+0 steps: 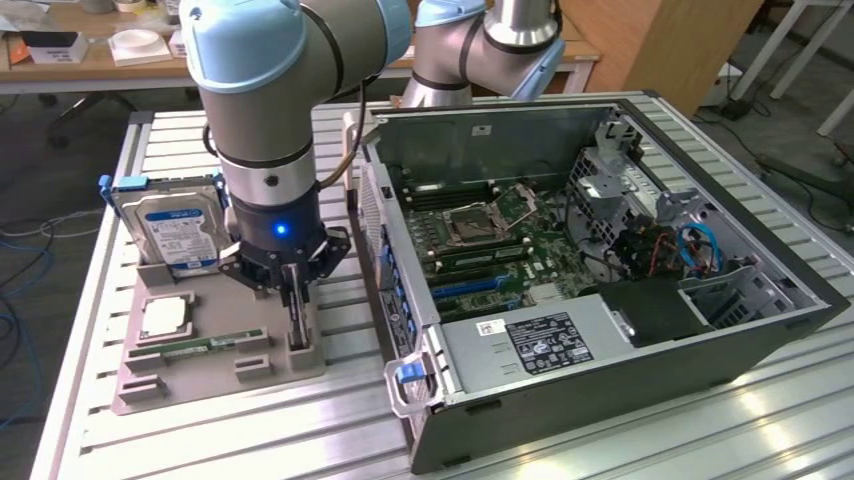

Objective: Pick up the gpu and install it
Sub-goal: 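Pick up the gpu and move the gpu toward the slot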

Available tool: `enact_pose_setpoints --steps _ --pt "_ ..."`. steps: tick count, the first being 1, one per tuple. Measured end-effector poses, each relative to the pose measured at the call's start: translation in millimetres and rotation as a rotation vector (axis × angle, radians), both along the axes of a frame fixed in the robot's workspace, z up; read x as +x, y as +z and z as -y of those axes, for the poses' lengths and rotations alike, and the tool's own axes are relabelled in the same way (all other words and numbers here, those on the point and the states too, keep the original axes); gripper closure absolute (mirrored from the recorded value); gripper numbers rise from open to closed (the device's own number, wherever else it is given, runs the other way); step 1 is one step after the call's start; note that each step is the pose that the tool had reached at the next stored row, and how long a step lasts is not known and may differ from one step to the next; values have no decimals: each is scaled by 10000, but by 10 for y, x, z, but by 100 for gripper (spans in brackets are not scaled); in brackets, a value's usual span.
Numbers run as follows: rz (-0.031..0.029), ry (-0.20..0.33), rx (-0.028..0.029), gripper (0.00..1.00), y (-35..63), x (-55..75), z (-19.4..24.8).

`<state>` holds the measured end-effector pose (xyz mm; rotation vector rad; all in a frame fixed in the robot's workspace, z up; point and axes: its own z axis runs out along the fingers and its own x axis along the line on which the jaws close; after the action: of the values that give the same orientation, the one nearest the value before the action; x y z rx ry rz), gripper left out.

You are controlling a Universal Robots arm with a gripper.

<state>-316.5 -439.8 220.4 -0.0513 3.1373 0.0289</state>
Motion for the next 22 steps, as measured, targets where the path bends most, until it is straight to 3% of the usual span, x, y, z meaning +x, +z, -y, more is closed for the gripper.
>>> enact_pose_setpoints --steps 22 --pt "0 0 0 73 0 0 0"
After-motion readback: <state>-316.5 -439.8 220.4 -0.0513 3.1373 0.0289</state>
